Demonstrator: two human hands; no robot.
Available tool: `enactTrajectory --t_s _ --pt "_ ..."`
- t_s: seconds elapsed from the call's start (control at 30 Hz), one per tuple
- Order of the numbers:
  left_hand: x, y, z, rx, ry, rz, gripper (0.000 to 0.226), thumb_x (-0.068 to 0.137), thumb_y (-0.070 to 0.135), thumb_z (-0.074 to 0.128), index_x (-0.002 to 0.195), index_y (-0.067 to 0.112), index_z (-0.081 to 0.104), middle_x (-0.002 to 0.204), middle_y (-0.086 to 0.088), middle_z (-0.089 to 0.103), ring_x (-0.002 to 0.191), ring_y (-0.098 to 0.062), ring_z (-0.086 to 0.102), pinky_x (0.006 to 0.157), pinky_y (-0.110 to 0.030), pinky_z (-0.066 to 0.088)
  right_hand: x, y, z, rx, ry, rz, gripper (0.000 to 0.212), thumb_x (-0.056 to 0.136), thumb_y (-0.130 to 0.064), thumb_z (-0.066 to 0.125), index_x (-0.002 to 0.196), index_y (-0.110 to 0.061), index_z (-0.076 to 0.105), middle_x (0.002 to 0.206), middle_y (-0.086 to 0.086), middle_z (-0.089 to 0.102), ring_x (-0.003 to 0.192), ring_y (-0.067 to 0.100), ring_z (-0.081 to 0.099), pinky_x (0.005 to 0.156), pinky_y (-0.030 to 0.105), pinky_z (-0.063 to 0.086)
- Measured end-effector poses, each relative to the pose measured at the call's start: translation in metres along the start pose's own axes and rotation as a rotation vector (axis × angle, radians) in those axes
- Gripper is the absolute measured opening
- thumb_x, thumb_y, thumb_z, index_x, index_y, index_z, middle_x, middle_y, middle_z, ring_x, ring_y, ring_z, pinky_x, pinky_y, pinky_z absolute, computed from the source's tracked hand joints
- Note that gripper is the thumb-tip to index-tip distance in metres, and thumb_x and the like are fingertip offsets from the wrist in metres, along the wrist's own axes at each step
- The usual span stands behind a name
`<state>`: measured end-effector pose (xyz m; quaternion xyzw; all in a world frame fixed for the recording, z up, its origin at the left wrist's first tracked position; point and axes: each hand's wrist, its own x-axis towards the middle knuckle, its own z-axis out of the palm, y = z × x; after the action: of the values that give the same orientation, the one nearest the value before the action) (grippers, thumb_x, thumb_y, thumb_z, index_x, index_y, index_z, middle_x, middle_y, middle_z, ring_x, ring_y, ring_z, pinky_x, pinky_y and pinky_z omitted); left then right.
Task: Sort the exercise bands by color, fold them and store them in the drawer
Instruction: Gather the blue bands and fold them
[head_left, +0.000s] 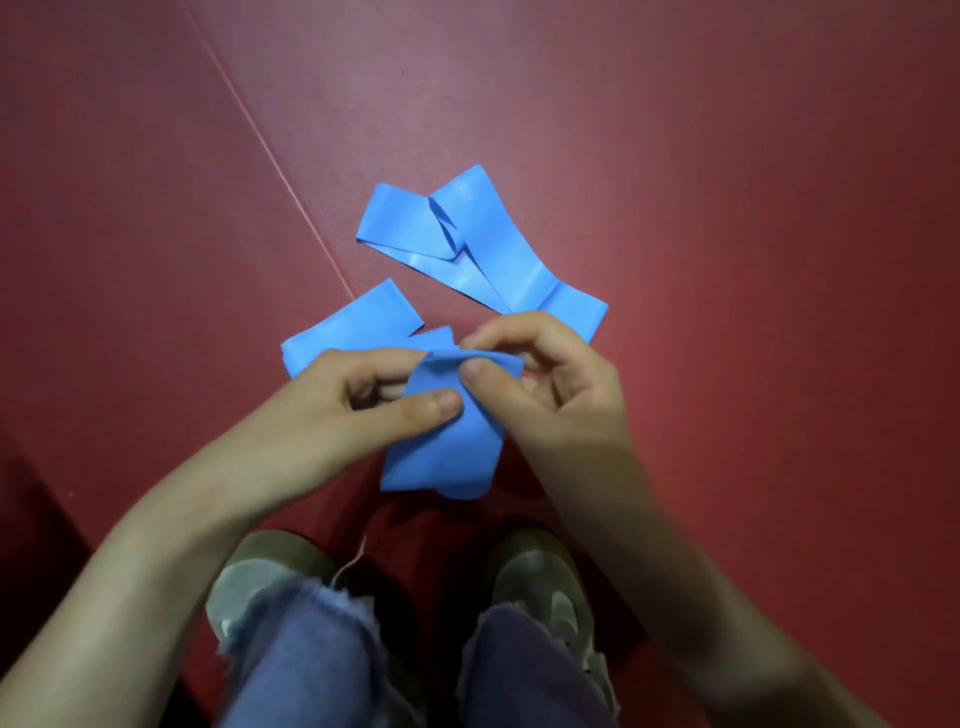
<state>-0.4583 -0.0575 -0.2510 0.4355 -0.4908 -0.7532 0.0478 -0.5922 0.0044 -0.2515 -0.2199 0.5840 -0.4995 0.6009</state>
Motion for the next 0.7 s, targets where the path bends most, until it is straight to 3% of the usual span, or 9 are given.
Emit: enactTrajectory --t_s 0.07,0.13,0.23,0.33,0.43,0.53,0.63,0.7 --pt "0.008 -0.011 0.004 0.162 0.014 0.010 0.035 0.069 0.050 0.060 0.078 0.018 0.072 0.088 -0.005 0.073 0.071 -0.002 0.060 0.068 -0.029 0.051 0.004 0.008 -0.003 -0.037 0.054 0.038 0.027 0.077 0.005 0.062 0.069 -0.021 0.058 0.057 -0.013 0.060 0.049 -0.003 0.052 0.051 0.010 0.044" --pt "0.014 -0.020 0.010 0.291 0.112 0.027 0.049 0.068 0.053 0.052 0.073 0.007 0.067 0.077 -0.013 0.070 0.065 -0.003 0.052 0.066 -0.033 0.046 0.009 0.014 -0.005 -0.114 0.097 0.033 0.028 0.082 0.003 0.059 0.071 -0.023 0.058 0.062 -0.012 0.059 0.052 -0.003 0.052 0.054 0.010 0.044" --pt "0.021 -0.024 0.019 0.310 0.344 0.082 0.047 0.073 0.045 0.049 0.061 0.000 0.056 0.061 0.000 0.052 0.055 0.000 0.039 0.054 -0.023 0.035 0.025 0.018 -0.016 -0.267 0.163 -0.066 0.013 0.085 -0.012 0.054 0.081 -0.023 0.059 0.074 -0.012 0.058 0.064 -0.003 0.050 0.065 0.011 0.042" --pt "0.015 -0.022 0.023 0.168 0.494 0.216 0.037 0.079 0.036 0.051 0.055 0.008 0.052 0.050 0.011 0.047 0.050 0.005 0.041 0.051 -0.010 0.031 0.058 0.025 -0.037 -0.436 0.293 -0.121 0.012 0.083 -0.013 0.052 0.081 -0.023 0.058 0.076 -0.013 0.058 0.073 0.005 0.053 0.073 0.026 0.046" --pt "0.002 -0.017 0.026 0.445 0.492 0.432 0.041 0.085 0.033 0.046 0.060 0.003 0.058 0.060 0.005 0.055 0.064 0.001 0.052 0.060 -0.005 0.030 0.096 0.029 -0.056 -0.738 0.311 -0.150 0.019 0.079 0.000 0.053 0.092 -0.010 0.062 0.091 0.005 0.063 0.074 0.005 0.051 0.072 0.016 0.041" --pt "-0.005 -0.013 0.025 0.466 0.545 0.521 0.027 0.086 0.027 0.042 0.061 0.023 0.050 0.060 0.009 0.043 0.064 0.018 0.047 0.062 0.002 0.031 0.115 0.033 -0.072 -1.112 0.168 -0.170 0.033 0.075 0.005 0.045 0.100 -0.006 0.064 0.107 0.016 0.059 0.086 0.018 0.053 0.080 0.026 0.042" --pt "-0.003 -0.018 0.019 0.427 0.703 0.466 0.037 0.086 0.030 0.041 0.052 0.015 0.038 0.049 0.008 0.026 0.050 0.008 0.038 0.052 -0.004 0.029 0.114 0.040 -0.085 -1.464 -0.130 -0.178 0.035 0.078 0.004 0.043 0.105 -0.005 0.063 0.116 0.016 0.056 0.105 0.033 0.050 0.084 0.038 0.041" --pt "-0.003 -0.023 0.017 0.417 0.733 0.421 0.047 0.086 0.033 0.040 0.052 0.000 0.038 0.050 0.008 0.029 0.048 -0.002 0.031 0.049 -0.011 0.026 0.112 0.045 -0.088 -1.572 -0.247 -0.238 0.028 0.078 0.002 0.048 0.100 -0.005 0.064 0.114 0.016 0.057 0.102 0.036 0.051 0.079 0.038 0.042"
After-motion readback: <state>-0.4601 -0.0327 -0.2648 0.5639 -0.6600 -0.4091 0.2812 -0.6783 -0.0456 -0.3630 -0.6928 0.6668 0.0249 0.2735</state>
